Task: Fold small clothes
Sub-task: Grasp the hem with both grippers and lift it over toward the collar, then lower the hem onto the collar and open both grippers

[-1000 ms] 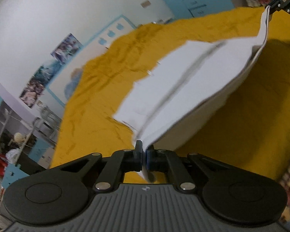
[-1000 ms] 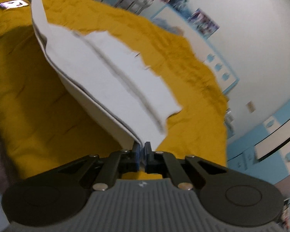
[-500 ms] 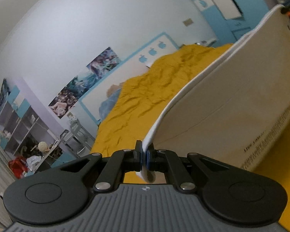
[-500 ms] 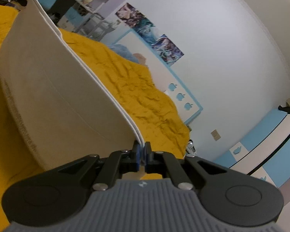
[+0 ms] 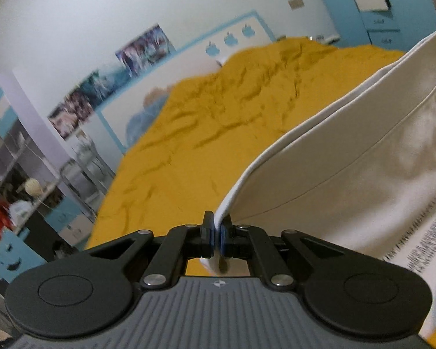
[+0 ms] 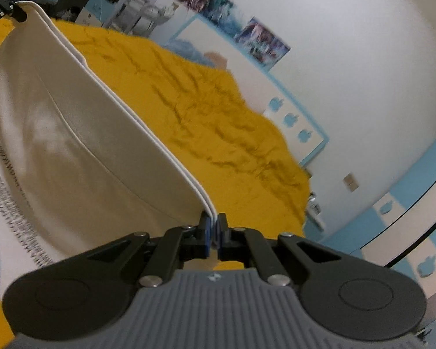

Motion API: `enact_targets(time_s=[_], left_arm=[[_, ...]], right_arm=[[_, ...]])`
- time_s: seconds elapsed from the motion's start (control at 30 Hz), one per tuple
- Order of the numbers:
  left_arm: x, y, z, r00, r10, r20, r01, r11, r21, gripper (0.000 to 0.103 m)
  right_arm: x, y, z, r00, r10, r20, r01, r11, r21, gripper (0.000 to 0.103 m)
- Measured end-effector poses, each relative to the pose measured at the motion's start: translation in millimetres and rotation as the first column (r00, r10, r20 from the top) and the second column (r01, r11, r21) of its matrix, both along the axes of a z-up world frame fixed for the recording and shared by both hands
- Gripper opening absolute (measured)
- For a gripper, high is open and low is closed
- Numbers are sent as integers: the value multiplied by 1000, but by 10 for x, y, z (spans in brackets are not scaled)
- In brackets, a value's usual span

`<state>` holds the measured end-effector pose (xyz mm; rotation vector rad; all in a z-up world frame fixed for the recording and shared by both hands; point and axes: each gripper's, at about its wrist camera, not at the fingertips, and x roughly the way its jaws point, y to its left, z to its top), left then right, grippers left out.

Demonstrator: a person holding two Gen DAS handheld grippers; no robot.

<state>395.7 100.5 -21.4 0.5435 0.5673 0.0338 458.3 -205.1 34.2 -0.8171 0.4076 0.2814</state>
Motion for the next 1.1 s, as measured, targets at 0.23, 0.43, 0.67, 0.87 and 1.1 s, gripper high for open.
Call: enact_targets(time_s=[0.23, 0.43, 0.67, 0.87, 1.1], left_arm=[[500, 158, -534, 994, 38, -103, -46, 996, -80, 6], [645, 282, -804, 986, 69, -149, -86, 990, -112, 23], [509, 607, -683, 973, 181, -141, -208, 957, -204, 30], [138, 727, -302, 972, 165, -165, -212, 922, -324, 30], [-399, 566, -73, 973, 79, -219, -162, 906, -390, 30]], right_arm=[[777, 143, -862, 994, -50, -102, 50, 999, -1, 0], [1225, 236, -1361, 983, -96, -159, 100, 995, 21, 0], [1337, 260, -1417, 980, -154, -129, 163, 984, 70, 45], [1004, 84, -1053, 961, -163, -225, 218, 945, 243, 37], [208, 62, -794, 898, -93, -430, 272, 886, 376, 37]])
